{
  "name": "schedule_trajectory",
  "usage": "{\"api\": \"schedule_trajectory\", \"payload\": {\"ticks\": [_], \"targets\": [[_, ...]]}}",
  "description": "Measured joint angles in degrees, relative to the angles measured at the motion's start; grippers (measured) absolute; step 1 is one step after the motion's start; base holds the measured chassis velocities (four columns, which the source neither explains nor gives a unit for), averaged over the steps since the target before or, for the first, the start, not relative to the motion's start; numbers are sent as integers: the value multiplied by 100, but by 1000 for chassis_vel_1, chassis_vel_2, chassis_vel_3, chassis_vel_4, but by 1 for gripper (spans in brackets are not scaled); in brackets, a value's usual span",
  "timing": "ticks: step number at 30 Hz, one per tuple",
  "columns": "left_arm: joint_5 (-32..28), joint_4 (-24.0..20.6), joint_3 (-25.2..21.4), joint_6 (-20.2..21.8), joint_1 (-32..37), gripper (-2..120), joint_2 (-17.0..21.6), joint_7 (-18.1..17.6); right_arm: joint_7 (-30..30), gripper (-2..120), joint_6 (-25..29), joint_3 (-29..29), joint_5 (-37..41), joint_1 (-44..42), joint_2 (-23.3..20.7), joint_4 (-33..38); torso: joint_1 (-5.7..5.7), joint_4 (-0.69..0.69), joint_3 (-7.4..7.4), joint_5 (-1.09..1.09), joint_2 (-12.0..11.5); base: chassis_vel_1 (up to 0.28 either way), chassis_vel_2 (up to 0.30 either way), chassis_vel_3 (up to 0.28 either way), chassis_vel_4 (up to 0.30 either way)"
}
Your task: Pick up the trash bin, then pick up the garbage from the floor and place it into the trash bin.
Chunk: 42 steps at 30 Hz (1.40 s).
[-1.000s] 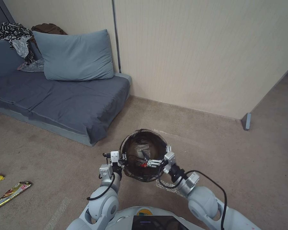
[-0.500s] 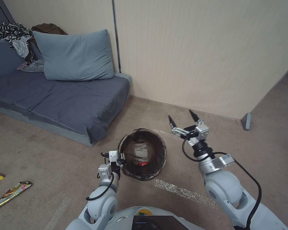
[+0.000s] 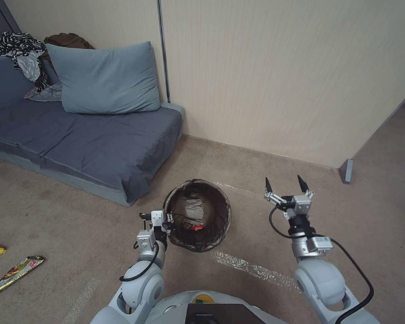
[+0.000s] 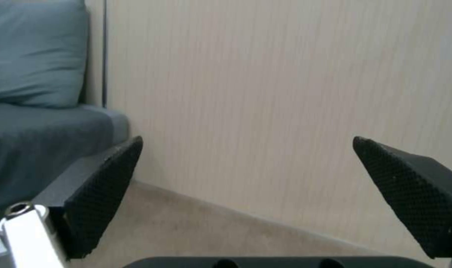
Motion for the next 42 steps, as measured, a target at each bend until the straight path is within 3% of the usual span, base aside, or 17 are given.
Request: {"api": "schedule_trajectory", "payload": {"ticks": [5,11,42], "targets": [[-15,-109,-42,-6,32,2,38,-49,-87,100,283,-1,-245,-107,264,-414,0,0,0,0,0,0,0,0,0],[-45,-151,-36,-12,85,2,56,-51,-94,100,314,2,-252,-58,283,-535,0,1,0,0,0,0,0,0,0],[-108,-162,-45,-37,122,2,-6,-45,-47,100,279,-220,-198,121,321,-546,0,1,0,0,0,27,25,25,30]]}}
